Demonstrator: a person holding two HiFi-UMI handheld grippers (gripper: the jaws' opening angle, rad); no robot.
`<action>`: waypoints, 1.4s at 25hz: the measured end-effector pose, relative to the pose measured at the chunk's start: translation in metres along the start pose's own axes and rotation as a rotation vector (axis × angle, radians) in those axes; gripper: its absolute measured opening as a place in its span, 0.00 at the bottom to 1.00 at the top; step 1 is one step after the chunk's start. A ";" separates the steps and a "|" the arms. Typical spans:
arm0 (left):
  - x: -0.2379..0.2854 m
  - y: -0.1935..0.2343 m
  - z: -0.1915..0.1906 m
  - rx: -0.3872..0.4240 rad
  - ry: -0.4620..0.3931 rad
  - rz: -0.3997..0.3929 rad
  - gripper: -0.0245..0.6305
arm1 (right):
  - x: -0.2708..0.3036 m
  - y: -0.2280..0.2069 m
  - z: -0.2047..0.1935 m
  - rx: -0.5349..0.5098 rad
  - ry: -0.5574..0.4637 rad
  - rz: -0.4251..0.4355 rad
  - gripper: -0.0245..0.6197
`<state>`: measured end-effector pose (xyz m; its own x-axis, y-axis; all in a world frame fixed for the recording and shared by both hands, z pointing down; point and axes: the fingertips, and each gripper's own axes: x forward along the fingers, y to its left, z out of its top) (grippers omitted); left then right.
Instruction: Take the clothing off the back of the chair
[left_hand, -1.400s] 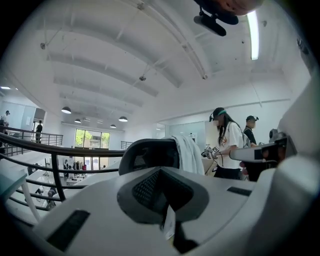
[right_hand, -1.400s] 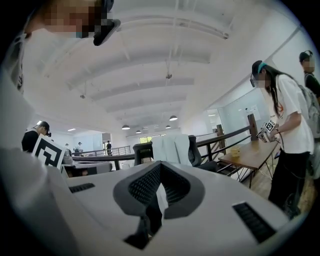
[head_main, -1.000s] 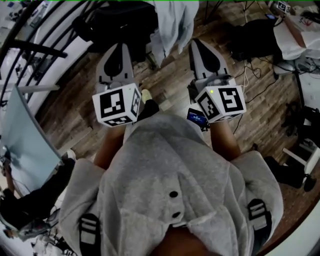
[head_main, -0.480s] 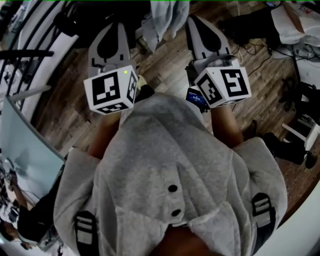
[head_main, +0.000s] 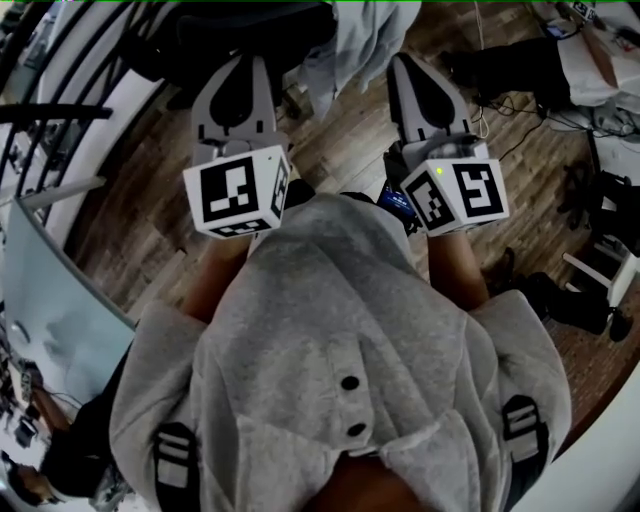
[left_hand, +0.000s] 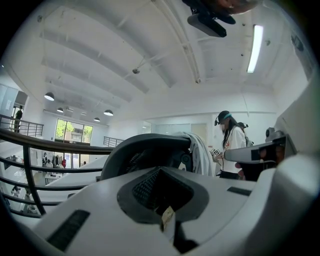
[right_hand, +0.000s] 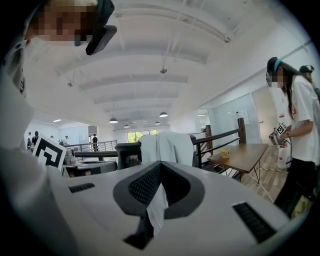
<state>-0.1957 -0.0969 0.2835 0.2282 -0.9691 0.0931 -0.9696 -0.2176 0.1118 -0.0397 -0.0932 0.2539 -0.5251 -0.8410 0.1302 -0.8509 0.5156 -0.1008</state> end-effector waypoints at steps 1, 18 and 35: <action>0.002 0.004 -0.001 -0.001 0.002 -0.002 0.05 | 0.005 0.002 -0.001 -0.001 0.004 0.000 0.06; 0.004 0.005 0.000 -0.001 0.000 -0.011 0.05 | 0.013 0.003 0.007 -0.020 -0.005 0.014 0.06; 0.039 -0.035 0.001 0.040 0.036 0.133 0.05 | 0.021 -0.076 0.011 0.032 -0.007 0.122 0.06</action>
<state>-0.1532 -0.1272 0.2819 0.0993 -0.9852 0.1395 -0.9941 -0.0923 0.0562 0.0142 -0.1514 0.2529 -0.6244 -0.7736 0.1082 -0.7796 0.6088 -0.1467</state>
